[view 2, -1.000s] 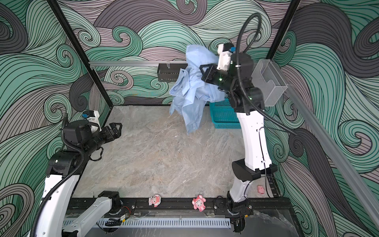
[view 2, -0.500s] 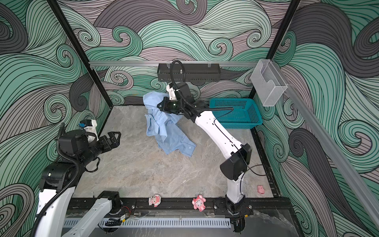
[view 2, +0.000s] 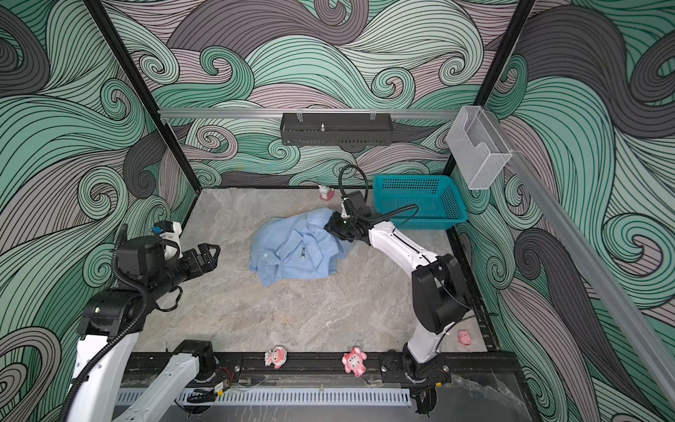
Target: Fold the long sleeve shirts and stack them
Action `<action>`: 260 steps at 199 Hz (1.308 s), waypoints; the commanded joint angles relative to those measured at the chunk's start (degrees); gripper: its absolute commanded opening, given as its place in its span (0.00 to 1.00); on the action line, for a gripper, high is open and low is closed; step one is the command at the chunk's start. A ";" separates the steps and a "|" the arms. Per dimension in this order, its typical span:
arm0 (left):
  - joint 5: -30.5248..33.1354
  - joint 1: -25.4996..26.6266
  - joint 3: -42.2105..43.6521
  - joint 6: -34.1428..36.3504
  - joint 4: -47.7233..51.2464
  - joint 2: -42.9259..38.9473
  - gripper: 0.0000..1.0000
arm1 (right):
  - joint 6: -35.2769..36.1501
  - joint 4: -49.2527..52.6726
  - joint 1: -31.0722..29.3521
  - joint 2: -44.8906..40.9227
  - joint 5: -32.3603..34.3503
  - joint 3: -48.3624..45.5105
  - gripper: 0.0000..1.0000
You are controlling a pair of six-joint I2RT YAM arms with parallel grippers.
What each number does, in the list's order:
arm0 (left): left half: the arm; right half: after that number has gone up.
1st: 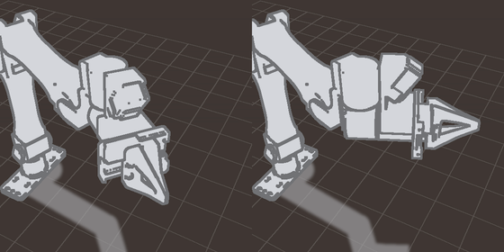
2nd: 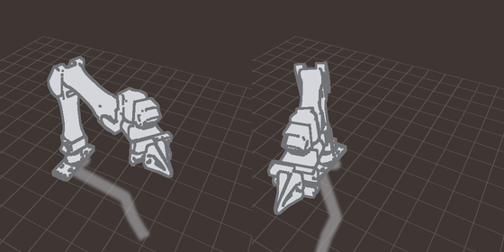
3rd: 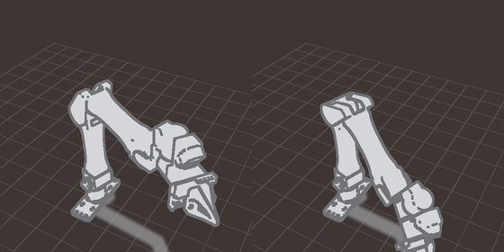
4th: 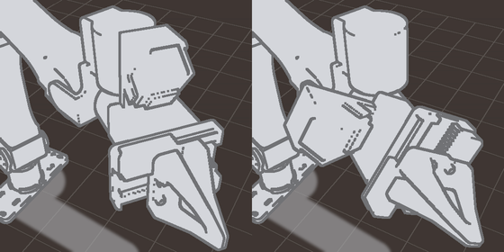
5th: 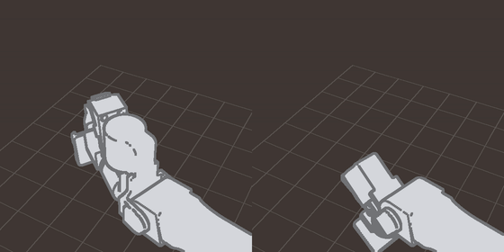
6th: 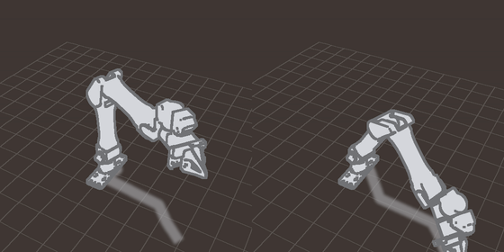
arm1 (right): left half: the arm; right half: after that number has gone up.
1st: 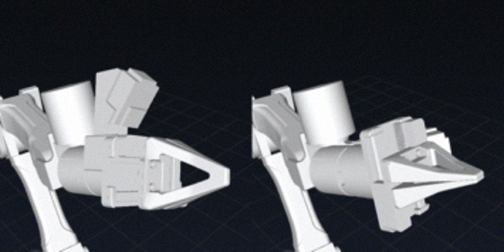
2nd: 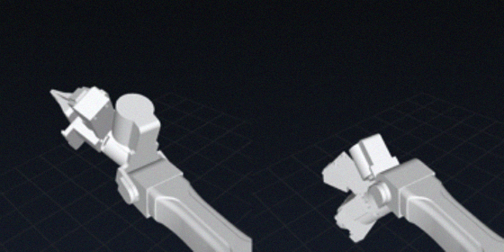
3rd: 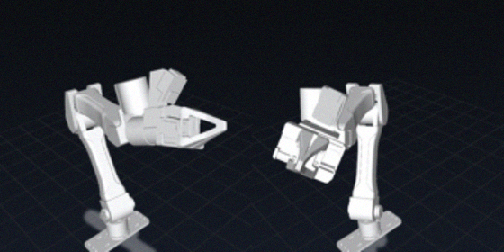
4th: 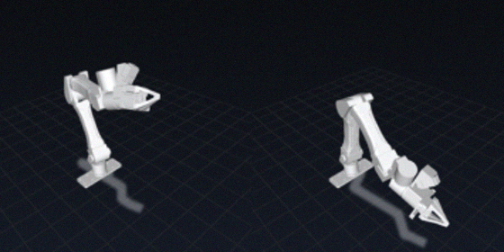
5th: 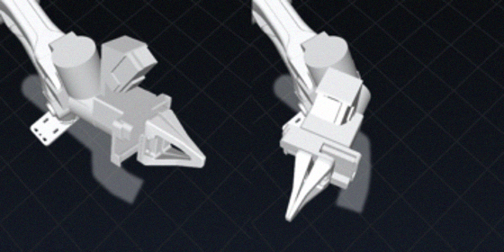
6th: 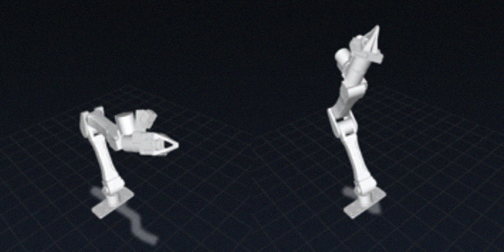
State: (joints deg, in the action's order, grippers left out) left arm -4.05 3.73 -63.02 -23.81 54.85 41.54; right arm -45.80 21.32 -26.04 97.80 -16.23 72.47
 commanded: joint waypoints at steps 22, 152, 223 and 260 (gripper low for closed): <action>-5.41 0.21 5.04 -1.14 4.80 0.08 0.88 | 11.56 17.64 -0.08 -9.79 18.45 2.40 0.71; -21.40 0.54 28.79 -24.40 -29.39 8.79 0.83 | 27.90 16.69 -22.74 -2.62 18.60 4.76 0.69; -26.36 1.55 25.40 -23.11 -39.74 32.78 0.79 | 30.57 16.47 -23.44 16.93 16.48 18.40 0.73; -26.09 1.46 24.50 -21.93 -38.23 32.65 0.80 | 30.95 17.61 -23.57 22.43 15.65 22.87 0.75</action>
State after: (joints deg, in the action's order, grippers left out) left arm -29.23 4.97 -35.90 -46.33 17.15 74.70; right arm -16.01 37.60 -49.30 118.08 0.40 93.08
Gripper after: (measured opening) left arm 0.793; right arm 0.744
